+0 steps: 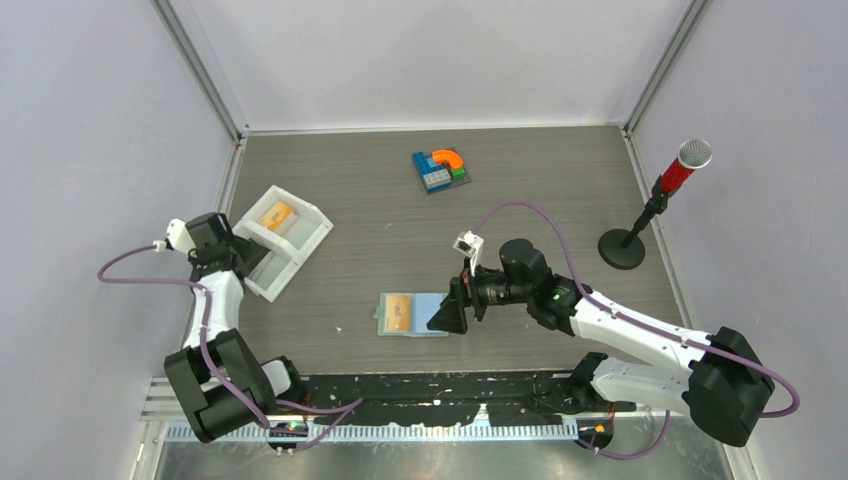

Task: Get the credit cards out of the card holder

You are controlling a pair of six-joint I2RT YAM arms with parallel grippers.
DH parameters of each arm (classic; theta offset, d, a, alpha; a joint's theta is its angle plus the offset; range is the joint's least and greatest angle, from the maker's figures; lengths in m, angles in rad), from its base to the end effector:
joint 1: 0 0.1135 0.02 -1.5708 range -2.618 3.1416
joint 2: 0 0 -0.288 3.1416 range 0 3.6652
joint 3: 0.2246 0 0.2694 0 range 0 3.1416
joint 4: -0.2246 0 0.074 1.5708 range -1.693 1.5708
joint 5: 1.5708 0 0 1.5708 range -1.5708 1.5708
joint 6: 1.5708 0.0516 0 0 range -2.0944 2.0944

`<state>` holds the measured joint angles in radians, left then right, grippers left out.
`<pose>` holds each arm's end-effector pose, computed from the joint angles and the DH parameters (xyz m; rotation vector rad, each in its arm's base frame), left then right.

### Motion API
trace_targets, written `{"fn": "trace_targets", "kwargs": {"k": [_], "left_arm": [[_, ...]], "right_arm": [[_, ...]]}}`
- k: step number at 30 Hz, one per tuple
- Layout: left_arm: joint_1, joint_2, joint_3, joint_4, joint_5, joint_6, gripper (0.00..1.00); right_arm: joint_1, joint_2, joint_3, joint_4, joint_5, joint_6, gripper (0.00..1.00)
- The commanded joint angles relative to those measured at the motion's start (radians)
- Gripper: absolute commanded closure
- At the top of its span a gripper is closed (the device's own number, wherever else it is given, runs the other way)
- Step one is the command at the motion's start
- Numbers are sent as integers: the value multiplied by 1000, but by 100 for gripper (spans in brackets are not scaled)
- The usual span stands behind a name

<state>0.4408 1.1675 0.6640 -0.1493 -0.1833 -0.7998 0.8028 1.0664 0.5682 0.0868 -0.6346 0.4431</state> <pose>0.2357 0.1216 0.2285 -1.3654 1.7388 0.0048 0.1490 0.1983 0.2466 -0.8361 2.0247 1.3893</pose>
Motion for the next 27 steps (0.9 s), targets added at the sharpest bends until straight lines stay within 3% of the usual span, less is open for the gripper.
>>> {"fn": "trace_targets", "kwargs": {"k": [1, 7, 10, 17, 19, 23, 27], "left_arm": [[6, -34, 70, -58, -20, 35, 60], [6, -113, 164, -224, 104, 55, 58], [4, -162, 189, -291, 241, 91, 58], [-20, -338, 169, -500, 489, 212, 57], [-37, -400, 148, -565, 551, 235, 57], [-117, -540, 86, -670, 611, 240, 56], [-248, -652, 11, -696, 622, 154, 54]], "right_arm": [[-3, -17, 40, 15, 18, 1, 5], [-4, 11, 65, -30, 69, 63, 4], [-3, 30, 71, -57, 102, 103, 2], [-4, 46, 56, -121, 251, 170, 0], [-3, 62, 54, -146, 280, 178, 3], [-3, 90, 52, -139, 233, 193, 8], [-4, 94, 58, -121, 217, 201, 11]]}}
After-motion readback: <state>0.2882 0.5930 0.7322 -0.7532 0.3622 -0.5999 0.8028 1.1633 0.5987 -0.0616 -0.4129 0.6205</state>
